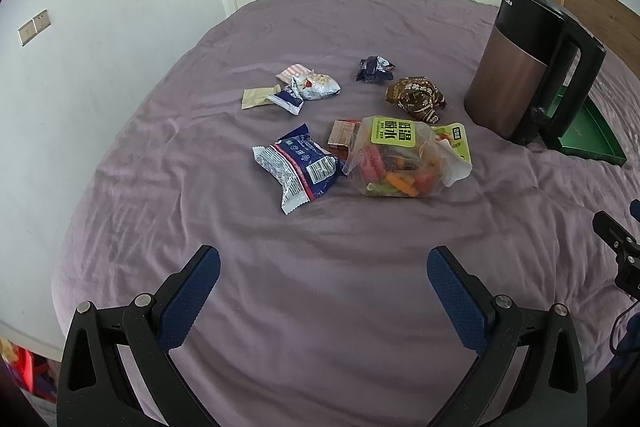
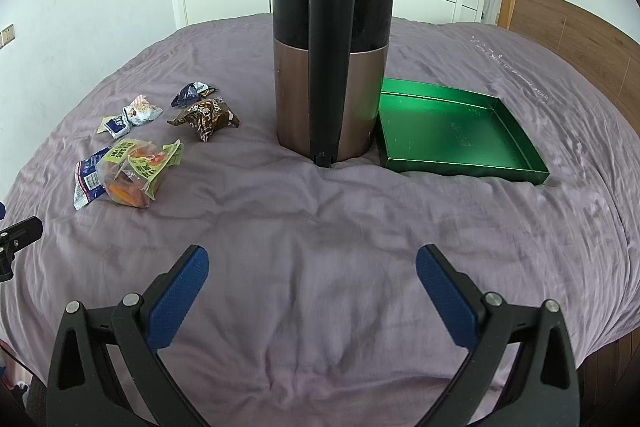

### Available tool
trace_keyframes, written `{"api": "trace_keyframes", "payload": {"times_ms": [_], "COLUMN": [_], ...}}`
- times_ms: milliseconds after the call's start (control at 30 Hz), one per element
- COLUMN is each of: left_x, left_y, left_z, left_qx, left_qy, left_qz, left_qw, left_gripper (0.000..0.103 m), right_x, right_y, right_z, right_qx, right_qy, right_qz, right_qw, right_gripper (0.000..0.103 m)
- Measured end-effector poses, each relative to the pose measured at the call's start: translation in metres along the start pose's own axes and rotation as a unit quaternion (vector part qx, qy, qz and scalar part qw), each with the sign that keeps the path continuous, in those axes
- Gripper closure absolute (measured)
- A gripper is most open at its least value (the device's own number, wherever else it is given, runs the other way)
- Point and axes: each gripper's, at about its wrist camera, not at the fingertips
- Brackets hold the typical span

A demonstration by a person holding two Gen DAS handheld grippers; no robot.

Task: Organize snacks

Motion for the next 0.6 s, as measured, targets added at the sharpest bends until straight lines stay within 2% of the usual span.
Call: {"api": "trace_keyframes", "payload": {"times_ms": [600], "left_x": [-0.0049], "left_y": [-0.0022], "left_z": [-0.0003], "left_qx": [0.004], "left_qy": [-0.007], "left_qz": [-0.005], "left_qw": [1.0], "left_gripper": [0.001], "right_x": [-0.0028], "right_y": [0.0018], "right_z": [-0.0003], "right_qx": [-0.005], "right_qy": [-0.003], "right_qz": [-0.004], "right_qw": [1.0], "right_gripper": [0.0]}}
Point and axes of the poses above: each gripper's, at about its wrist camera, not at the fingertips, and y roughly against the way its jaws point, x to its left, z to its top, and after that the axes turned 9 degrees about -z, right-handed
